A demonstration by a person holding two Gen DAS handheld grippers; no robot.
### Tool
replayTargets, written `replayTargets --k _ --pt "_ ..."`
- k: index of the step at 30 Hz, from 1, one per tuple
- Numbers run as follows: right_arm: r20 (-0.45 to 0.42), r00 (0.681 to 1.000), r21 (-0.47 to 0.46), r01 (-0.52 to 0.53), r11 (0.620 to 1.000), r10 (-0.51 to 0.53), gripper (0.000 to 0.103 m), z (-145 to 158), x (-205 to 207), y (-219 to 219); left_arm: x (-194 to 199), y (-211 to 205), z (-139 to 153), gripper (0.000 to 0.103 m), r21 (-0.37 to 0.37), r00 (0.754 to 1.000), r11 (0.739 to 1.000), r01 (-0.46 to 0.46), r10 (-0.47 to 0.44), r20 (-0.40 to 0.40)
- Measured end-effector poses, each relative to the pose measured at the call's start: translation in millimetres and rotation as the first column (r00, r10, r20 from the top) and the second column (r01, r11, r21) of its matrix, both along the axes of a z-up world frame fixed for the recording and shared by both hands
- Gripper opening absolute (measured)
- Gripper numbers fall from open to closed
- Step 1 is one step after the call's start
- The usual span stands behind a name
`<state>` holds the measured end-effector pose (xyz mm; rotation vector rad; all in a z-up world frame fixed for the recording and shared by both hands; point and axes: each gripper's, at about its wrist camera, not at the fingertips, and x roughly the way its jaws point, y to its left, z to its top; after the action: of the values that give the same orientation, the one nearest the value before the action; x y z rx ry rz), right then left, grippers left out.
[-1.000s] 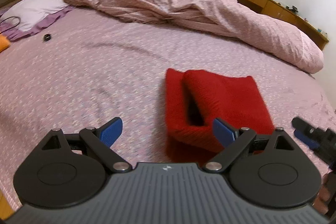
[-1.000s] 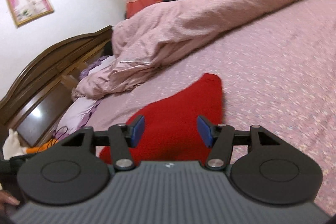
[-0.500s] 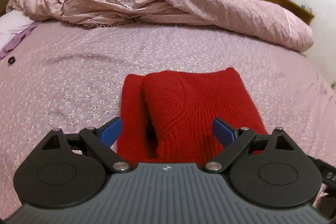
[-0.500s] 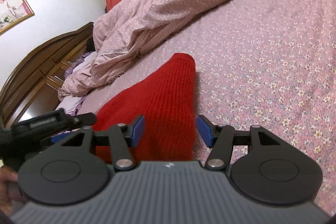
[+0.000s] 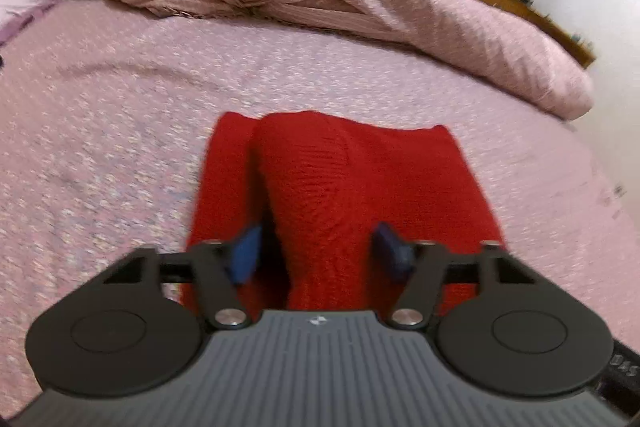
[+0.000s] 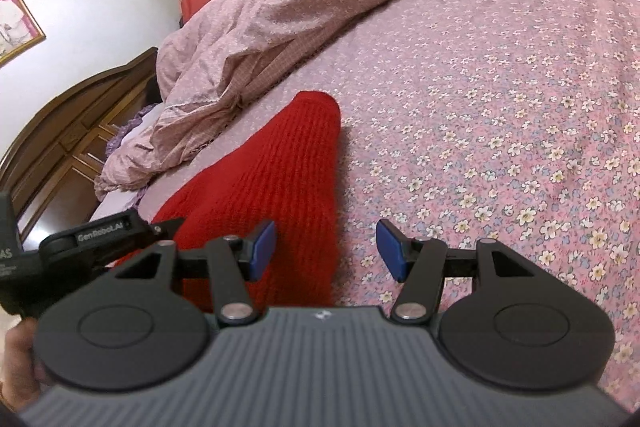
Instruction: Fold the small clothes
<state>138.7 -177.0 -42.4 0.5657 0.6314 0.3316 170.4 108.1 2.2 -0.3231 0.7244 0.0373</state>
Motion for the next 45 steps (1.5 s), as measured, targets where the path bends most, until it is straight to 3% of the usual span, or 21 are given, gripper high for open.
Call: replayTargets --k 2,5,11,18,22,29,30,34,39,45 --pt "0.001 1.000 0.019 0.005 1.000 -0.005 0.059 -2.6 0.6 -2.1 -2.5 1.7 3.1 0.036 -0.004 1.000 1.000 -0.005 0.005 0.026" --pt "-0.011 1.000 0.060 0.017 0.998 -0.016 0.062 -6.7 0.7 -6.5 -11.8 12.2 13.6 0.029 -0.067 0.997 0.998 -0.012 0.017 0.073" --pt "-0.002 0.999 0.058 0.034 0.998 -0.034 0.063 -0.1 1.1 -2.3 -36.2 35.3 38.0 0.027 -0.080 0.988 0.996 -0.050 0.062 0.145" --pt "0.062 0.997 0.011 -0.053 0.999 0.053 0.063 14.2 6.3 29.9 -45.0 66.4 7.1 0.025 -0.116 0.993 0.988 -0.105 0.111 0.045" --pt "0.084 0.989 -0.076 -0.112 0.991 0.118 0.062 14.6 9.9 49.7 -44.3 66.9 -8.5 0.027 -0.060 0.994 0.992 -0.108 0.110 0.026" --pt "0.055 0.984 -0.080 -0.164 0.983 0.169 0.063 13.0 20.2 57.1 -46.7 71.3 -12.2 0.052 -0.043 0.991 0.990 -0.132 0.133 0.022" --pt "0.051 0.984 -0.072 -0.169 0.983 0.173 0.063 14.2 22.0 55.6 -46.7 70.7 -12.1 0.054 -0.037 0.991 0.991 -0.132 0.133 0.021" --pt "-0.002 0.986 -0.020 -0.167 0.986 0.167 0.084 10.9 34.4 47.8 -44.4 70.2 -14.3 0.064 -0.031 0.990 0.990 -0.139 0.140 0.015" --pt "-0.052 0.963 0.078 -0.259 0.963 0.263 0.084 -1.3 51.2 34.1 -42.5 75.6 -17.8 0.065 -0.063 0.991 0.989 -0.131 0.131 0.002" --pt "-0.082 0.937 0.168 -0.322 0.932 0.339 0.085 -15.9 65.6 32.3 -38.3 75.3 -20.7 0.067 -0.041 0.995 0.994 -0.104 0.104 -0.003"
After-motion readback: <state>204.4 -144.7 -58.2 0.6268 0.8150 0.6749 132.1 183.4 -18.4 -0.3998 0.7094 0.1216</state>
